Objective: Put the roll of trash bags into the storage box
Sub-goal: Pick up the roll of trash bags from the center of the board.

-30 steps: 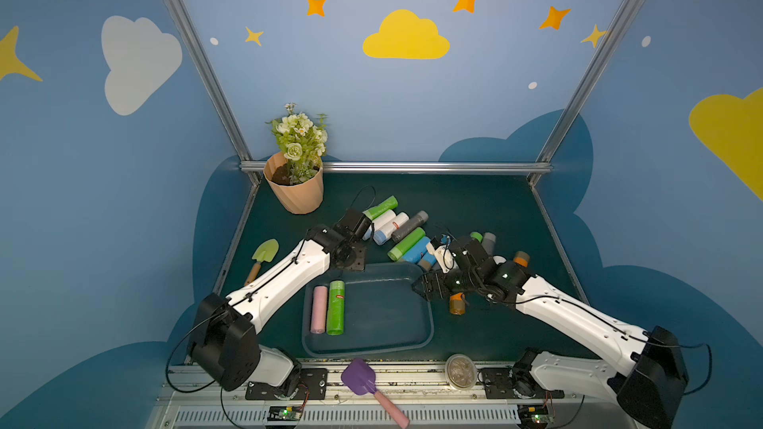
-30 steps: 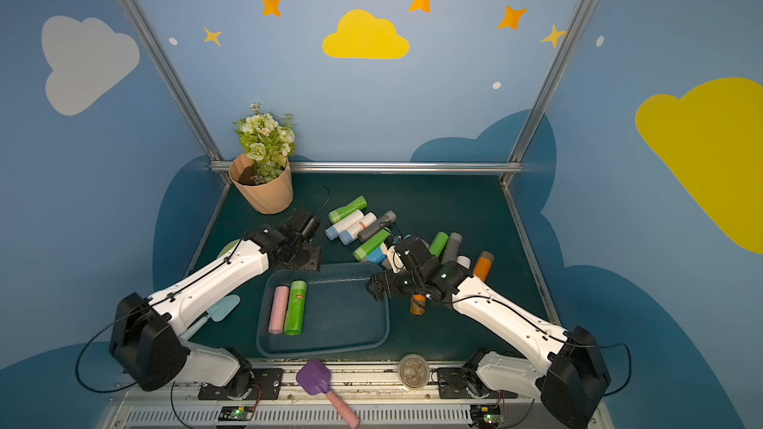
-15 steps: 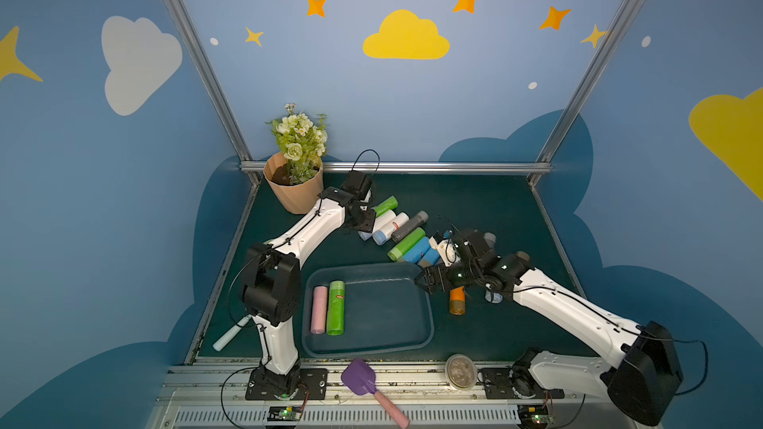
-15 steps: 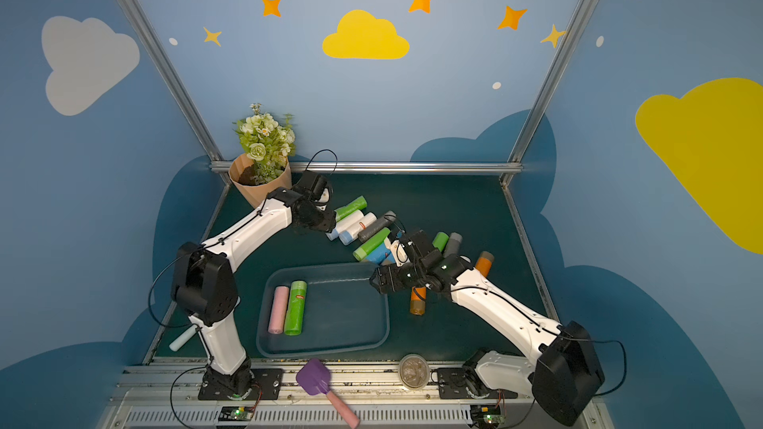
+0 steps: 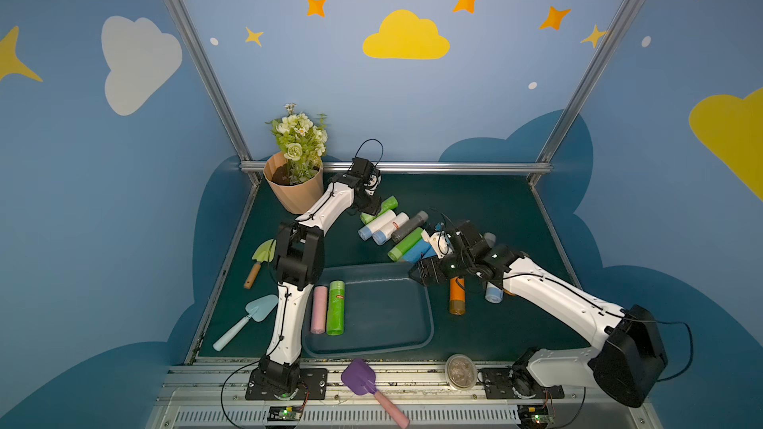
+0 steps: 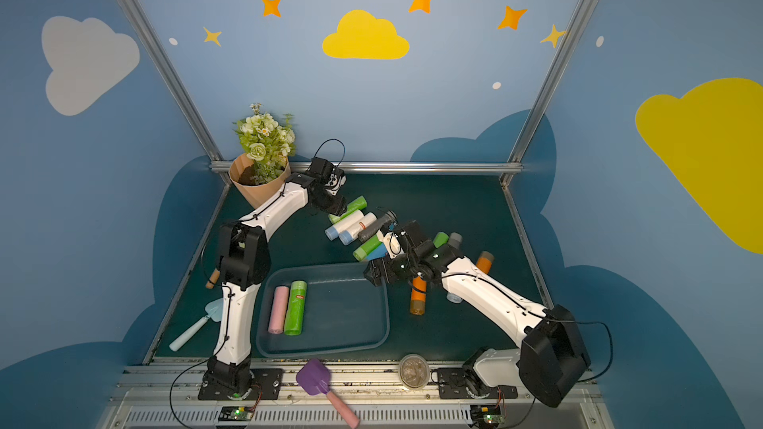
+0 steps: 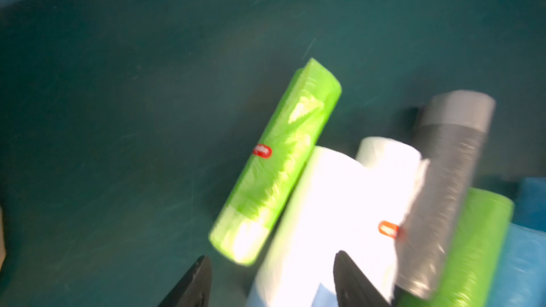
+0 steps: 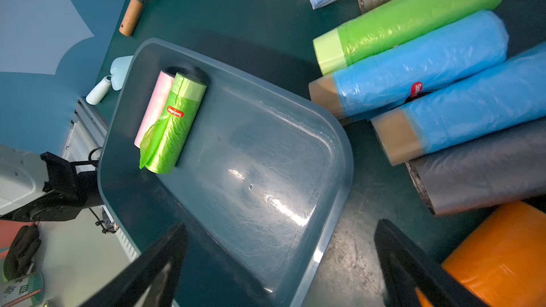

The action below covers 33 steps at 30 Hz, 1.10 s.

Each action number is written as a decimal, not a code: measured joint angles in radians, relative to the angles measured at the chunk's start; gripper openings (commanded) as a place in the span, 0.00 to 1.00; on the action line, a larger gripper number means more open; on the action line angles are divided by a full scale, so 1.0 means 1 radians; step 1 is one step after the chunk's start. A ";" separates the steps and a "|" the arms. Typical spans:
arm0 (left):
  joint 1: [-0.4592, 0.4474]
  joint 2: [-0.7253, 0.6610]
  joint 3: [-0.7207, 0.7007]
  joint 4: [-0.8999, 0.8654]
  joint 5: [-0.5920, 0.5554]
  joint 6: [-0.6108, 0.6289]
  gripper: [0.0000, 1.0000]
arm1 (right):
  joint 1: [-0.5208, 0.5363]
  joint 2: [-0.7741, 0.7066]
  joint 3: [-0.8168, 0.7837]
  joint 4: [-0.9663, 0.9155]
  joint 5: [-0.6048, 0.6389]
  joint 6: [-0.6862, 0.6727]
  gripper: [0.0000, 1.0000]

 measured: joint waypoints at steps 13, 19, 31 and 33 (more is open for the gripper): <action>0.016 0.219 0.244 -0.106 0.020 0.067 0.66 | -0.027 0.074 0.010 0.000 -0.045 -0.005 0.97; 0.016 0.226 0.252 -0.115 0.030 0.076 0.66 | -0.029 0.092 0.015 -0.001 -0.064 -0.014 0.97; 0.018 0.301 0.353 -0.147 0.083 0.076 0.64 | -0.037 0.092 0.020 0.000 -0.071 -0.017 0.97; 0.020 0.305 0.358 -0.152 0.088 0.074 0.63 | -0.037 0.092 0.020 0.000 -0.071 -0.017 0.97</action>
